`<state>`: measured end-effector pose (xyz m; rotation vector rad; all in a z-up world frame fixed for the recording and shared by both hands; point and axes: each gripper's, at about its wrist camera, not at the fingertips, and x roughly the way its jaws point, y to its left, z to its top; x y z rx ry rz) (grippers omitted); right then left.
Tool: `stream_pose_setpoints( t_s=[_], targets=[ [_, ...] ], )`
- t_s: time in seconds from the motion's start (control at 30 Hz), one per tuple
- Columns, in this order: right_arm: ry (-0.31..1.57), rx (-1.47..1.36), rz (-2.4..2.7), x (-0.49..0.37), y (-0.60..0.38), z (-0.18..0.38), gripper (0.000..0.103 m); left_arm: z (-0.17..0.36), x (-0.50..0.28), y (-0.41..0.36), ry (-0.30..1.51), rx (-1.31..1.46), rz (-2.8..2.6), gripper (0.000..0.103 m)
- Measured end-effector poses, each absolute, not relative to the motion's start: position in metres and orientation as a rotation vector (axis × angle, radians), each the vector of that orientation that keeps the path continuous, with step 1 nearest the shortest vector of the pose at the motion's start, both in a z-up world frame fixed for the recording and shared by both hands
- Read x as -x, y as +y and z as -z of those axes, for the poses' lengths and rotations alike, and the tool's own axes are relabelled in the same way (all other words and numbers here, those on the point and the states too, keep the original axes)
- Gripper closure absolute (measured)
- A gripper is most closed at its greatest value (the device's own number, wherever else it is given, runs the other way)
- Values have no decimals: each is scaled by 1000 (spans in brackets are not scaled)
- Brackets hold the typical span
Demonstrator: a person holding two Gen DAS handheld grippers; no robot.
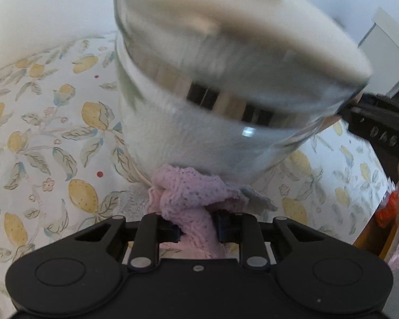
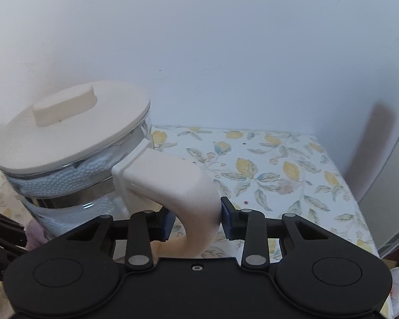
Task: Clean container
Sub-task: 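Turn the jug back upright with the right gripper while the left gripper keeps wiping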
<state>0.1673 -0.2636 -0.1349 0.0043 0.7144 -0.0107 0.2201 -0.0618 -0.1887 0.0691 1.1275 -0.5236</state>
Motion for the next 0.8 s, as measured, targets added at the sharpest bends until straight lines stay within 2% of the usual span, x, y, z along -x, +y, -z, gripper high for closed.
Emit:
stream_pose_setpoints(
  t_s=[0.4,0.8],
  targets=[
    [689,15,-98,-181,-284,148,64,136,-206,-71,1037,-102,445,82],
    [685,31,-111,-169,-274,141,64,136,-213,-67,1074,-66,434,81]
  ],
)
